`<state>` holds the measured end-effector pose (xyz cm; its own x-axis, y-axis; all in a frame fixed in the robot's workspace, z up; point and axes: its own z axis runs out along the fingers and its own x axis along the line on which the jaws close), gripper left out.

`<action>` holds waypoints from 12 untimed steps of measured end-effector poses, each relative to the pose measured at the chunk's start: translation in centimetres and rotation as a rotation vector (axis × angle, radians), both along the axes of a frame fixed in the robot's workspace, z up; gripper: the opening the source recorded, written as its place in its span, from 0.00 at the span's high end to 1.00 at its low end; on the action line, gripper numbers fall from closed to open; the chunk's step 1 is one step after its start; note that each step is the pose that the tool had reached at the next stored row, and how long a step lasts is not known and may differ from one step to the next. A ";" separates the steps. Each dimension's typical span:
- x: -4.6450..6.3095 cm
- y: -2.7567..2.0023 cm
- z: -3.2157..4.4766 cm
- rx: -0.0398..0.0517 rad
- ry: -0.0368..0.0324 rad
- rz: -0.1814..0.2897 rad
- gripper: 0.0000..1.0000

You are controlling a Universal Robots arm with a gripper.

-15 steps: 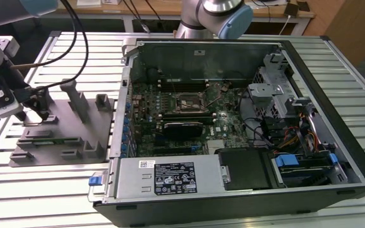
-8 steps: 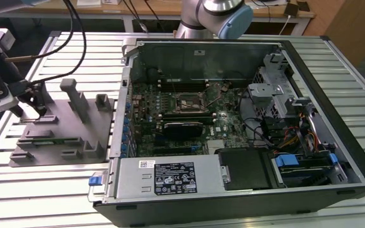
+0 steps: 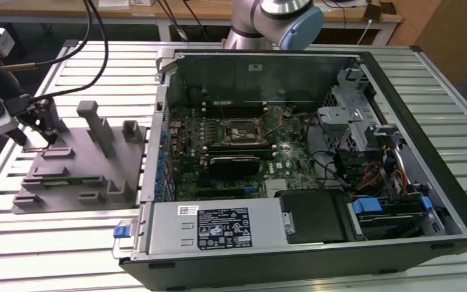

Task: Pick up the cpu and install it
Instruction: 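Pick up the cpu and move it towards the insertion slot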

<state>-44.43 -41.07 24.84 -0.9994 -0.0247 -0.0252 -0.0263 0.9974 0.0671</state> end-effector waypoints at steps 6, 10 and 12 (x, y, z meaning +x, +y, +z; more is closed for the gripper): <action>0.0 0.00 0.95 0.0000 -0.0050 0.000 0.46; 0.0 0.00 1.80 0.0000 -0.0087 0.000 0.46; 0.0 0.00 2.30 0.0000 -0.0111 0.000 0.46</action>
